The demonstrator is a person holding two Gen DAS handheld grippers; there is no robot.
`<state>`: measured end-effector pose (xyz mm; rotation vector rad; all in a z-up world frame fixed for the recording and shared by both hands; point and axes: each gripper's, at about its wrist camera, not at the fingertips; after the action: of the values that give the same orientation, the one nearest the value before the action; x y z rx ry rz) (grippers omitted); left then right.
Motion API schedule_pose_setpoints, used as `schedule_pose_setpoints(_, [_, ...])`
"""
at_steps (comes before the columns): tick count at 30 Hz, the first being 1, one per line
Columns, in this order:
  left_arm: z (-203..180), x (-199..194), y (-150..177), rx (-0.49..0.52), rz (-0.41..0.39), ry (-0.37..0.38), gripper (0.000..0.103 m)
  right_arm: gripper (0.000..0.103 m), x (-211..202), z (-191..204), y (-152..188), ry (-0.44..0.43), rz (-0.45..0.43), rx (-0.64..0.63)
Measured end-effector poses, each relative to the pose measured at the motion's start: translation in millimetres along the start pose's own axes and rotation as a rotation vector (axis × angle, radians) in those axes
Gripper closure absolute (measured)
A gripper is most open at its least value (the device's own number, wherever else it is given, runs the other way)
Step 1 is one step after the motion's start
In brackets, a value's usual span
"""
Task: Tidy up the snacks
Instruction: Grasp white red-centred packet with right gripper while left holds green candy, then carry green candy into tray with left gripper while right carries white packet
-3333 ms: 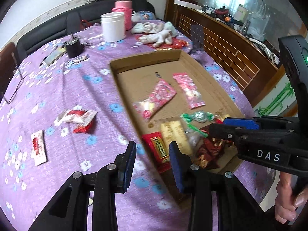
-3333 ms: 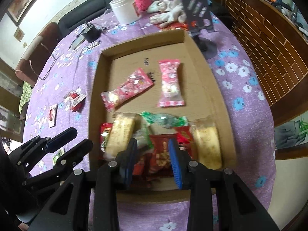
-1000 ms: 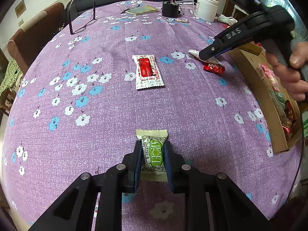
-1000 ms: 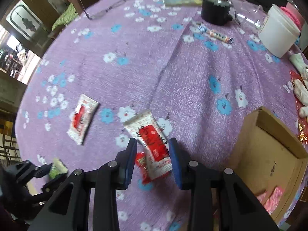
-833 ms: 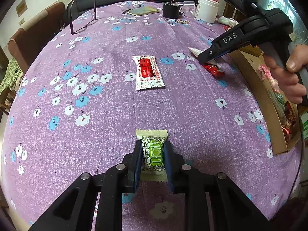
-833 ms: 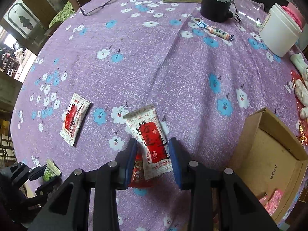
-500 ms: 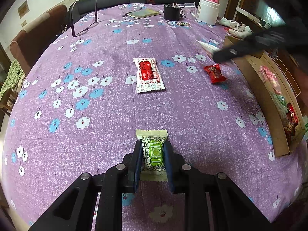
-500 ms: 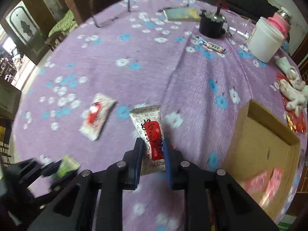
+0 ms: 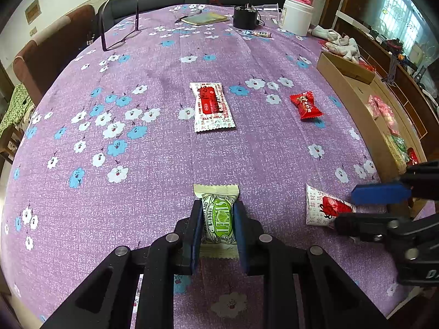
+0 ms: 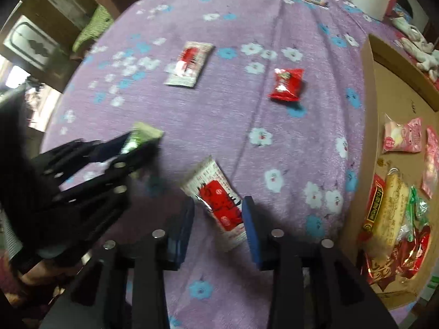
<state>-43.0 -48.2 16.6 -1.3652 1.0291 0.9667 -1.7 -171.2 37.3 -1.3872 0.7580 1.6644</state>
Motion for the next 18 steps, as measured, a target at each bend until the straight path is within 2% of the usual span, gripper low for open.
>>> schedule_pose_setpoints(5, [-1, 0, 0, 0.02, -0.001, -0.002, 0.08, 0.064, 2, 7, 3, 0.007, -0.004, -0.113])
schedule_pose_setpoints(9, [-1, 0, 0, 0.031, -0.001, 0.002, 0.08, 0.064, 15, 20, 10, 0.122, -0.017, -0.206])
schedule_pose_setpoints(14, [-2, 0, 1, 0.047, -0.004, 0.001, 0.08, 0.064, 26, 11, 0, 0.1, -0.002, -0.207])
schedule_pose_setpoints(16, [-2, 0, 2, 0.054, -0.009, 0.0, 0.08, 0.075, 26, 8, 1, 0.09, -0.008, -0.181])
schedule_pose_setpoints(18, [-3, 0, 3, 0.059, -0.015, -0.003, 0.08, 0.079, 26, 8, 2, 0.078, -0.014, -0.144])
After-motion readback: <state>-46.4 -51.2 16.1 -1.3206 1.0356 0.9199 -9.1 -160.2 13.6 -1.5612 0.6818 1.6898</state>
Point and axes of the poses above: each gripper's, at about its wrist camera, not at the fingertips, and x roughly the way its jaws point, z to its left, y to its underside, and after that the axes turned 10 degrees about z, right-handed
